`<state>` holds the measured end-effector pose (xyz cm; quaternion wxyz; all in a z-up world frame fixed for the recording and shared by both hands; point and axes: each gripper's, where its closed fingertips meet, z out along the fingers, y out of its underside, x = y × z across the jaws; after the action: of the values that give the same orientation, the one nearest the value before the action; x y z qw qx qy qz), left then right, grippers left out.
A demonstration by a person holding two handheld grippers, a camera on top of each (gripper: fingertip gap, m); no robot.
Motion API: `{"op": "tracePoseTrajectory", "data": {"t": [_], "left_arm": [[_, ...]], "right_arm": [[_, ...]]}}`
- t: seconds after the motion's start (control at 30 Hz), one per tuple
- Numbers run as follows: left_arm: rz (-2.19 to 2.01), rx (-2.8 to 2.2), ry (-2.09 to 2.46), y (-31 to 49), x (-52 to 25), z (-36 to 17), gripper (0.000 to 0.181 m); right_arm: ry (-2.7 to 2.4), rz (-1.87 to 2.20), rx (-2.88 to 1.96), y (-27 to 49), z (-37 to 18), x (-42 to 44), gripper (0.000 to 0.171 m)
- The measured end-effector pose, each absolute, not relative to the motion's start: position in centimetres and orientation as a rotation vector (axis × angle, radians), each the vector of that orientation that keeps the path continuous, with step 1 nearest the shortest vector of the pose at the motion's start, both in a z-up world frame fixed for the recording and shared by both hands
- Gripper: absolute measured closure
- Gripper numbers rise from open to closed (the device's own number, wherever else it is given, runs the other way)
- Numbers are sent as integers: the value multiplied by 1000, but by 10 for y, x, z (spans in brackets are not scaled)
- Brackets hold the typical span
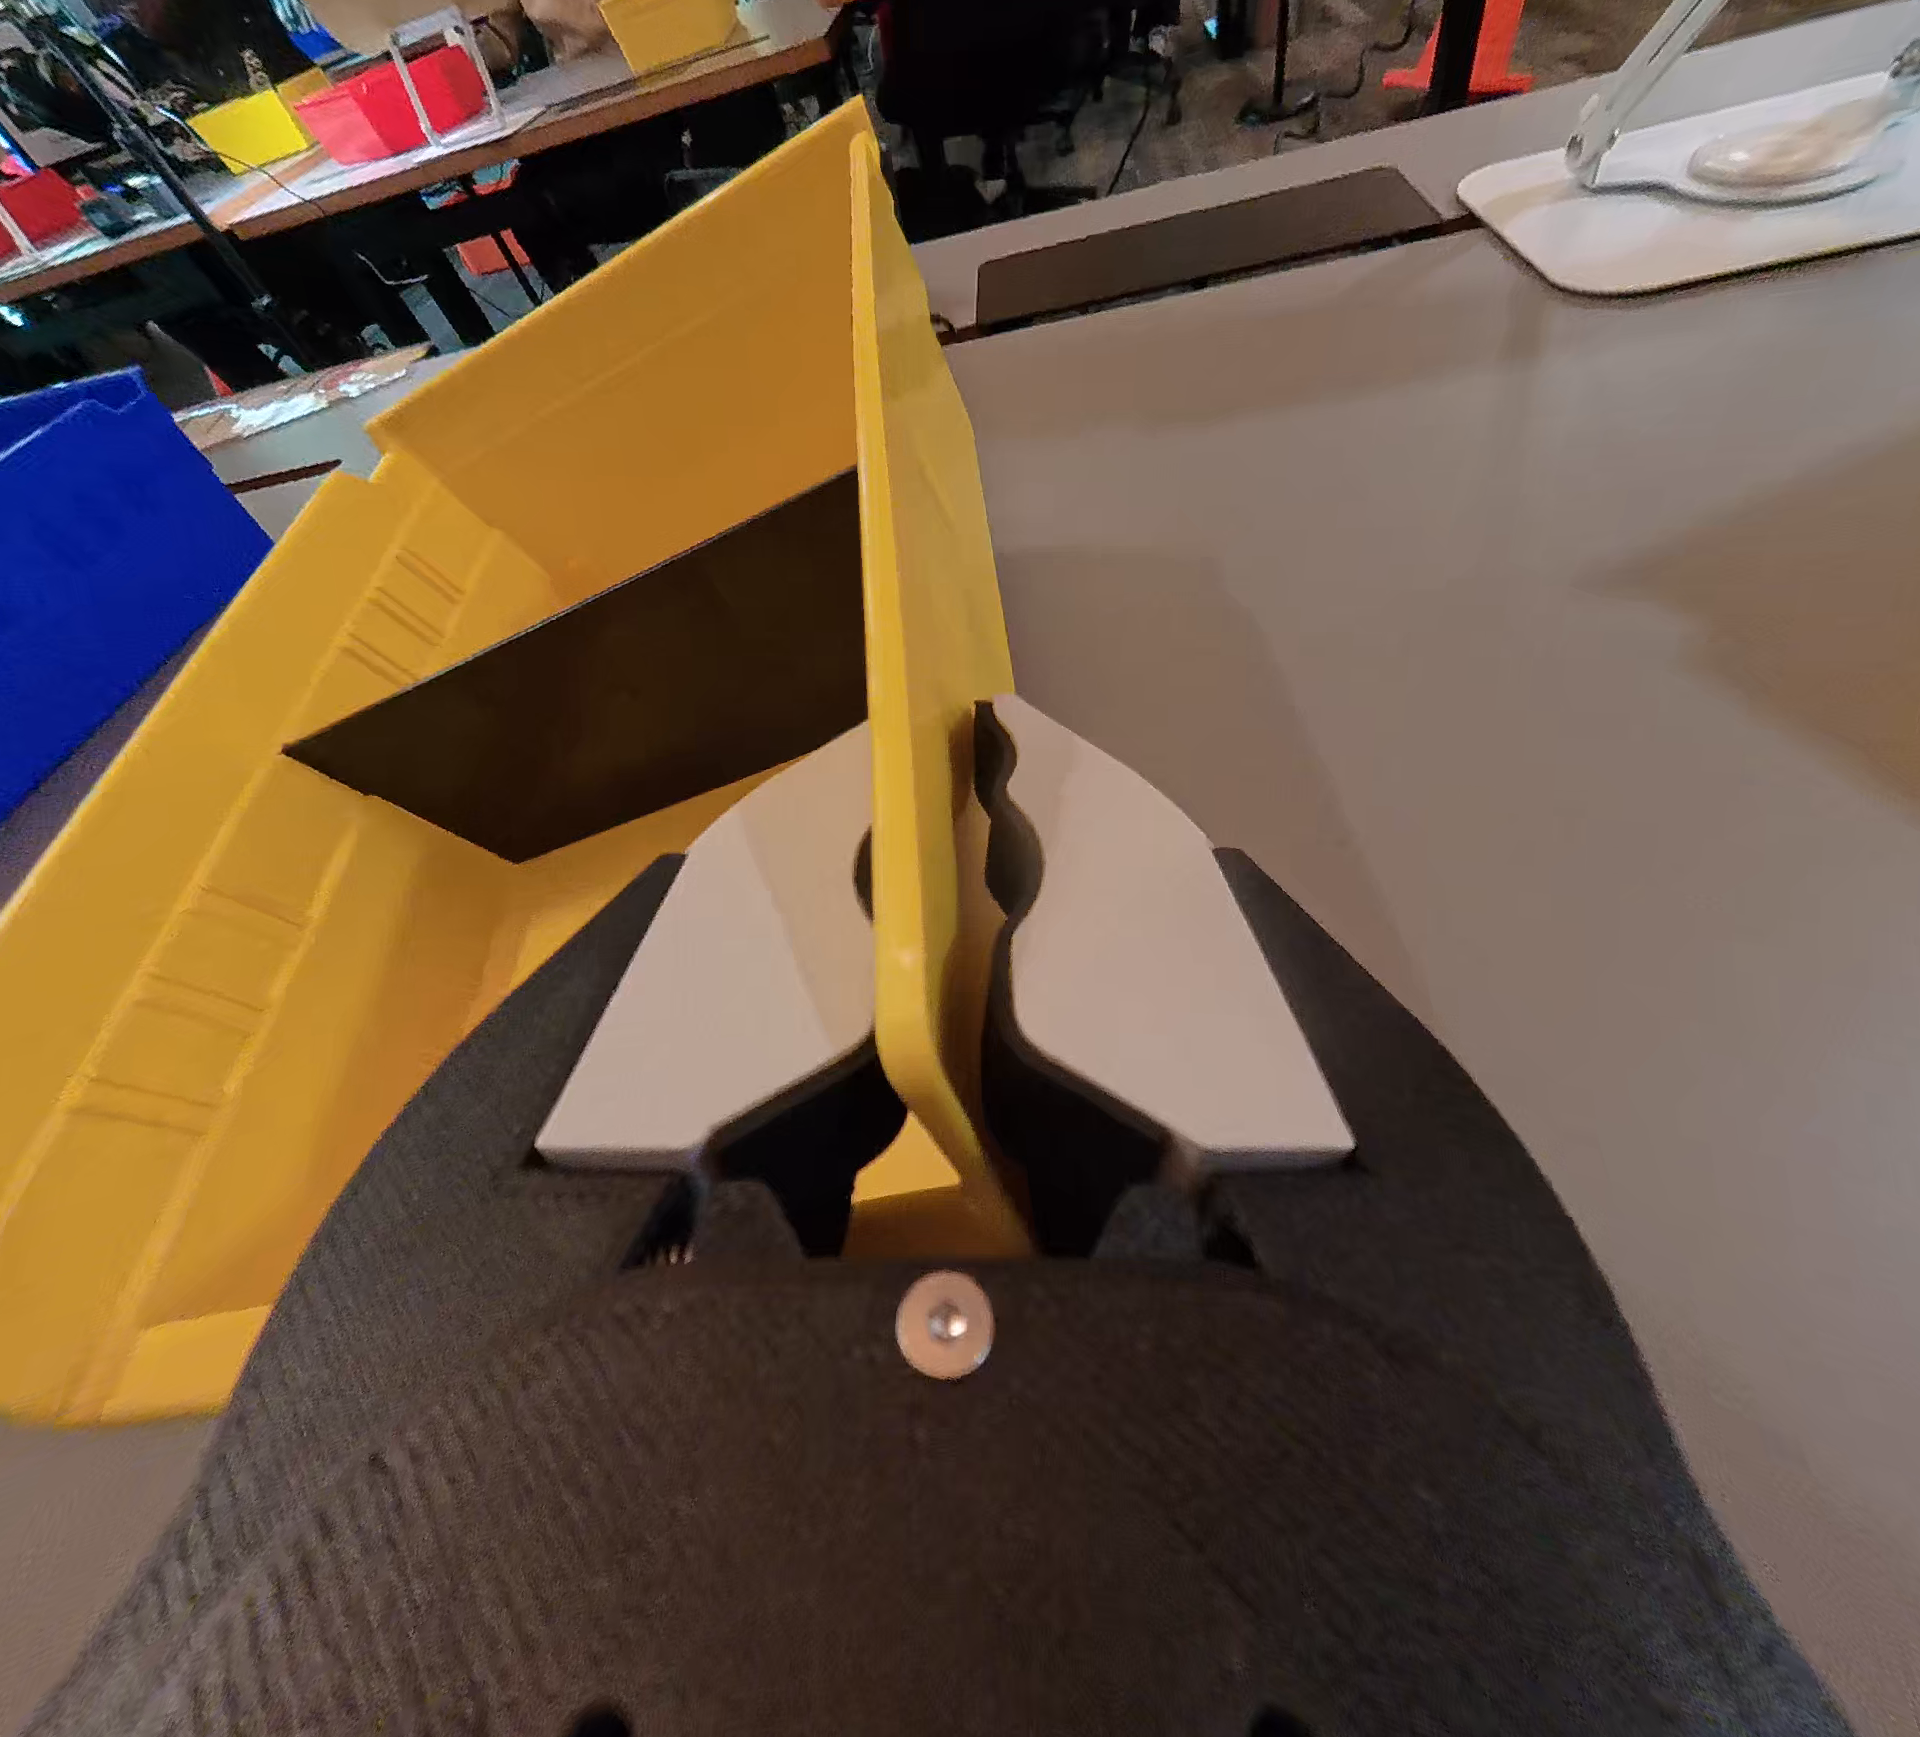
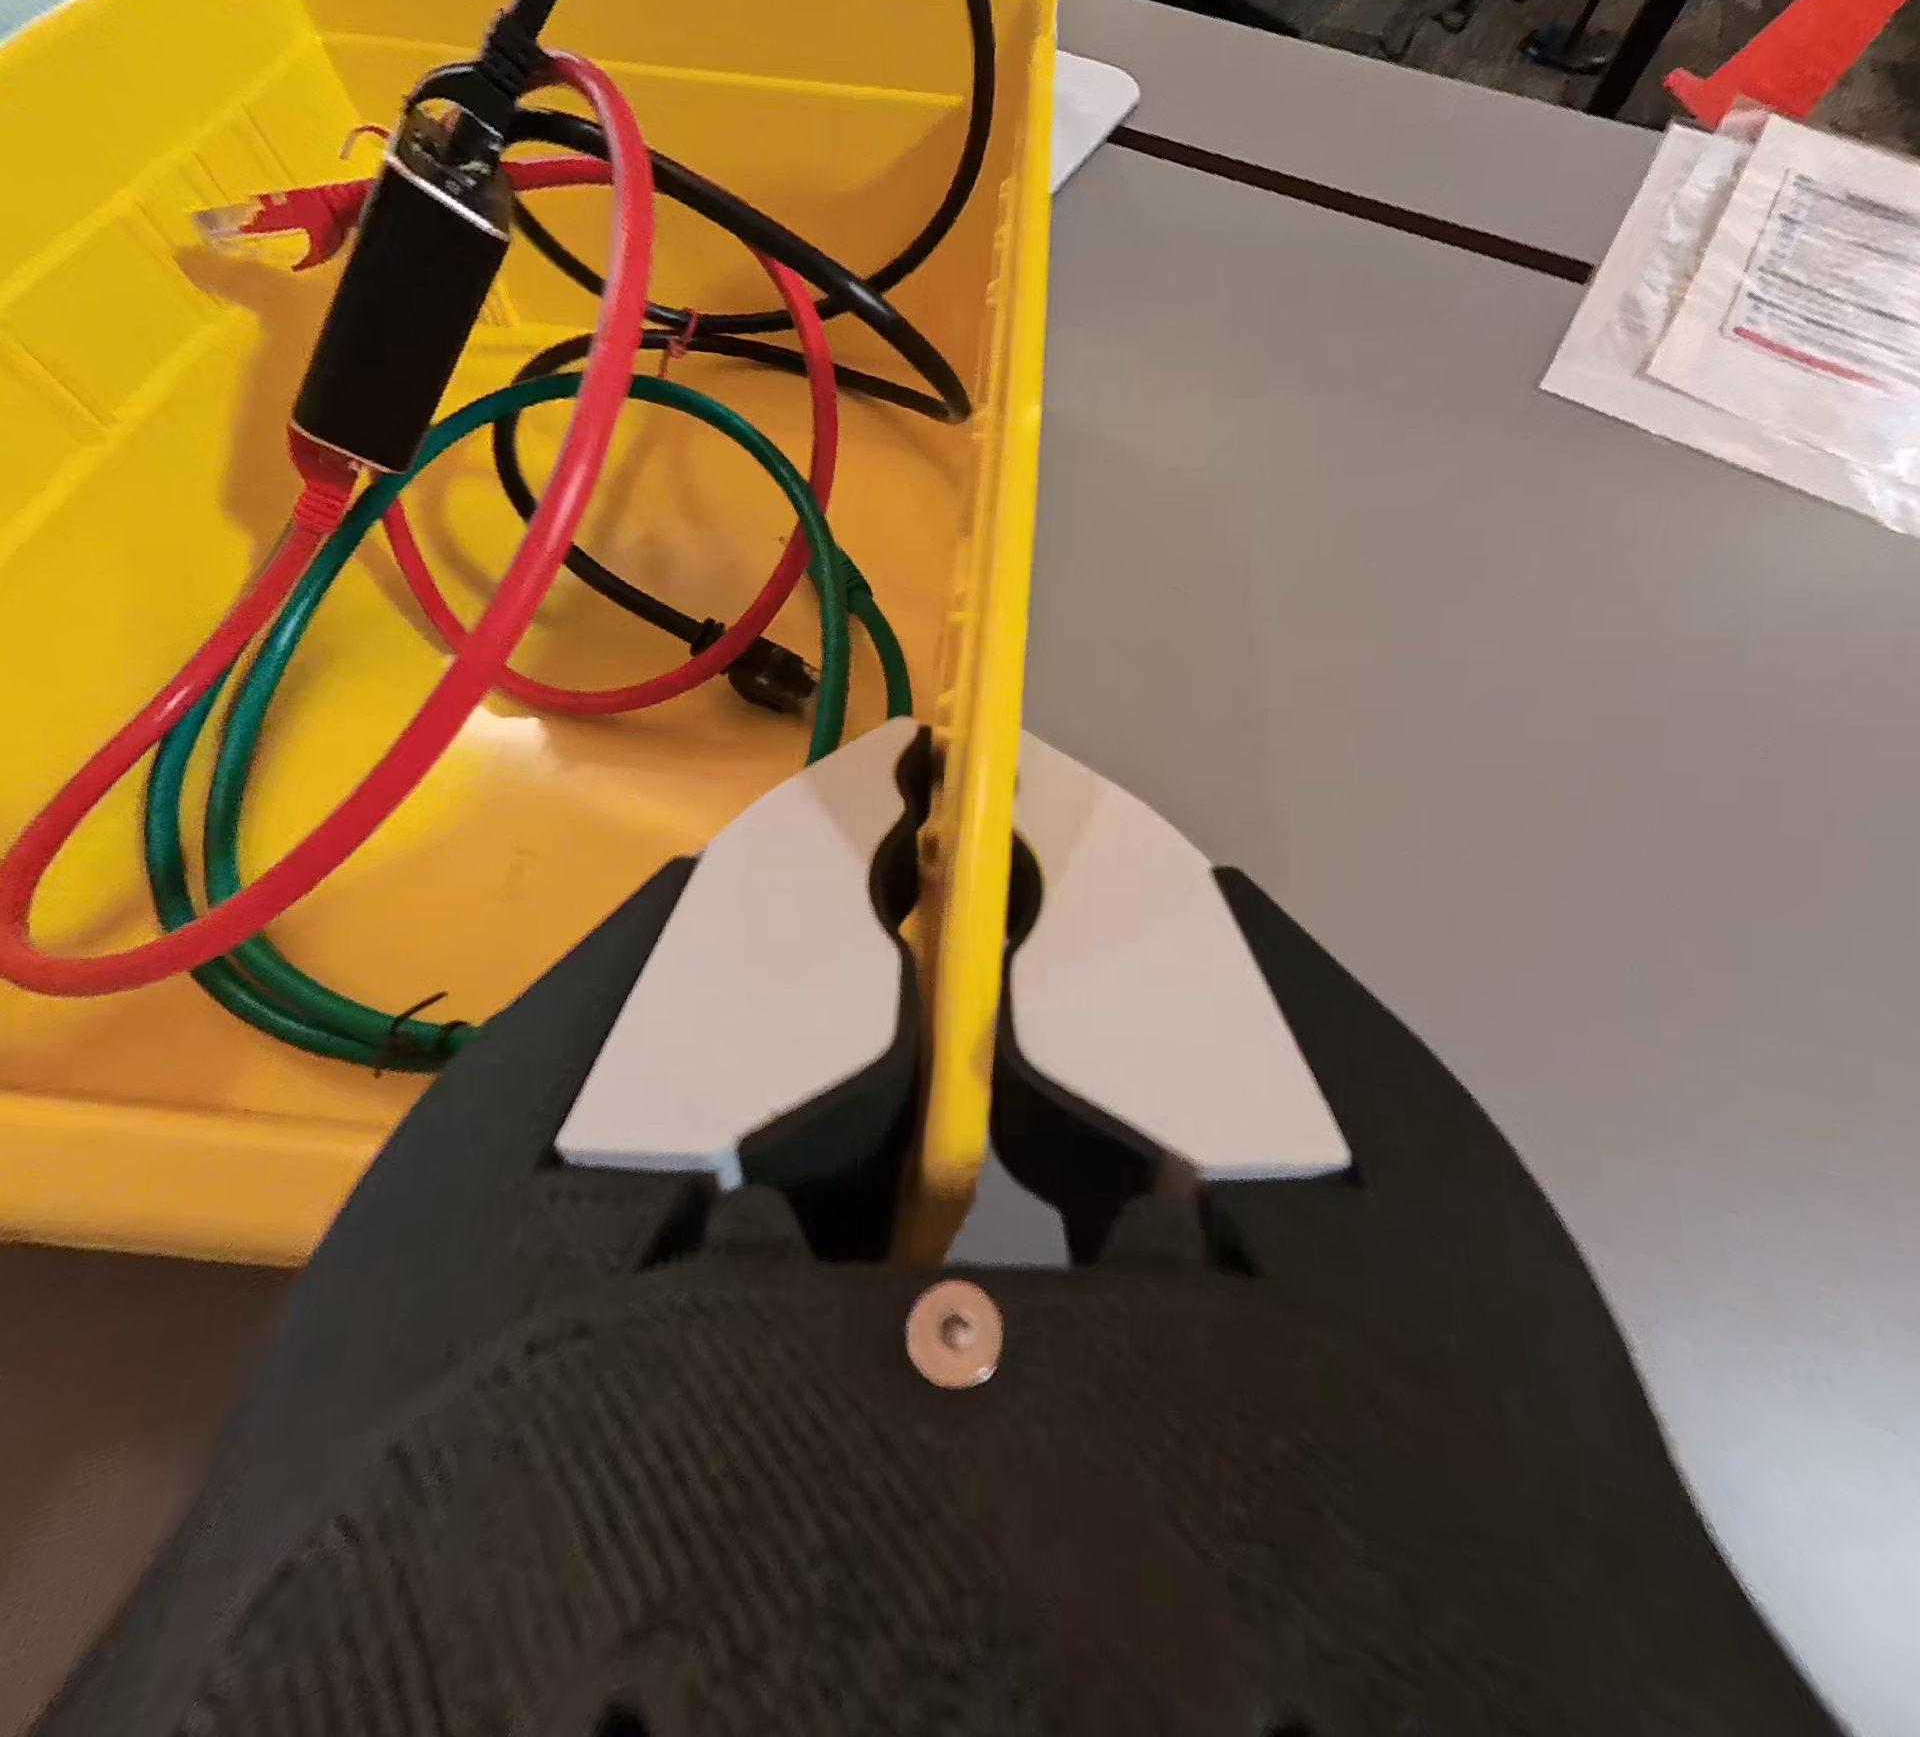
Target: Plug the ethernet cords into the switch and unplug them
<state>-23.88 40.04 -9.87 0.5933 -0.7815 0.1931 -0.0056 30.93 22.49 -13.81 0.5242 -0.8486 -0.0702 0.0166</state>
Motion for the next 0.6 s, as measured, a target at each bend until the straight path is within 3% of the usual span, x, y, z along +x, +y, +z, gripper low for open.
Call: {"op": "tracePoseTrajectory", "data": {"t": [0.27, 0.6], "left_arm": [[-11, -1765, 393, 395, -257, -63, 172], [102, -1642, 286, 366, -319, 30, 172]], "right_arm": [[-191, 89, -2028, 246, -137, 262, 166], [-226, 404, -1978, 316, -135, 78, 164]]}}
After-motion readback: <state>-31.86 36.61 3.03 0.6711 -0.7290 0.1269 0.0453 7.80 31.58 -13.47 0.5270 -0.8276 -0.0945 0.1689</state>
